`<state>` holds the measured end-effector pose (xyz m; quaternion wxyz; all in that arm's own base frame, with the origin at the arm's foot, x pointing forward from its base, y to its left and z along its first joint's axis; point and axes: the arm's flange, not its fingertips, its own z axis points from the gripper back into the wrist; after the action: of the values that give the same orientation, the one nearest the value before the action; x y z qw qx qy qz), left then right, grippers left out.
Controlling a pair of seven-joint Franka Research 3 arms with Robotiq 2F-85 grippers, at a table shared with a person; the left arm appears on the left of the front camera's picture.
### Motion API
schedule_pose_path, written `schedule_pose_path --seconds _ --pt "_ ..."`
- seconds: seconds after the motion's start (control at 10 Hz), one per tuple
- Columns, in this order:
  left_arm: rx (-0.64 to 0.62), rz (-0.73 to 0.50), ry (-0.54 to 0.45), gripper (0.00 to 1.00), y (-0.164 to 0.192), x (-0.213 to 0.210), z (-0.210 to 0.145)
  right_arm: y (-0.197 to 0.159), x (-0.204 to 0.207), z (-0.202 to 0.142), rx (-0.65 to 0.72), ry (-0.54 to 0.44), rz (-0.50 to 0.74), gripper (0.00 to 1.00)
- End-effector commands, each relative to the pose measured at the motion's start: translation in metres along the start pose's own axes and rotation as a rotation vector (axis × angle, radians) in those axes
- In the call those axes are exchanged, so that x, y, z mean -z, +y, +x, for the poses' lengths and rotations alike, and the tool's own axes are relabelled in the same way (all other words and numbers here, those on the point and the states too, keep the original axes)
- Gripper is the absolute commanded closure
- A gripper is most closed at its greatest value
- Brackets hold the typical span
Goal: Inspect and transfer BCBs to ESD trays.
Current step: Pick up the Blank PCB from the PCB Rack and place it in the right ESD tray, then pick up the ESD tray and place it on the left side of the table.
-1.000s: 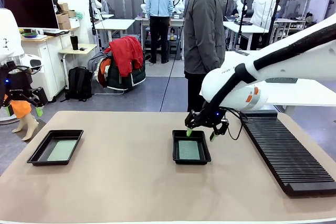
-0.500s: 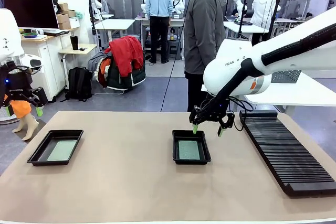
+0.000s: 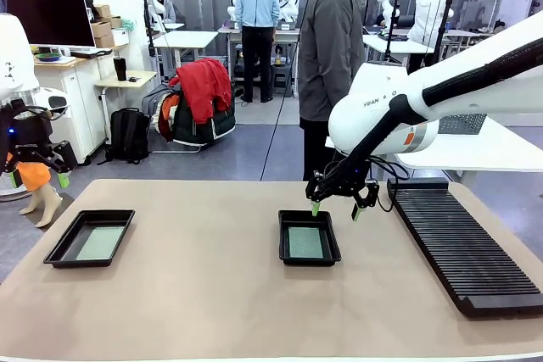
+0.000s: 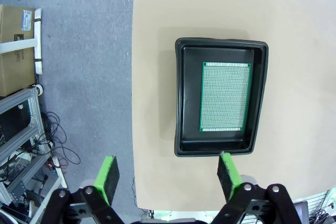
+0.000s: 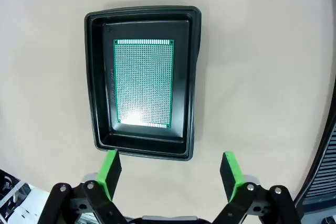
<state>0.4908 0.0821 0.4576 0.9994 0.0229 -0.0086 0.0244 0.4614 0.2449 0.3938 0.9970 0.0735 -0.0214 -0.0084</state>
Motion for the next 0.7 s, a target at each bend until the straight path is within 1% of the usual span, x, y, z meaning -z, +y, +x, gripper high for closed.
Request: schedule_pose_path --seconds 0.0,0.6 --pt "0.001 -0.004 -0.003 0.0 0.0003 0.001 -0.001 0.0001 0.0026 -0.0007 0.0 -0.015 0.005 0.0" --pt "0.001 -0.004 -0.003 0.0 0.0003 0.001 -0.001 0.0001 0.0026 -0.0007 0.0 -0.015 0.005 0.0"
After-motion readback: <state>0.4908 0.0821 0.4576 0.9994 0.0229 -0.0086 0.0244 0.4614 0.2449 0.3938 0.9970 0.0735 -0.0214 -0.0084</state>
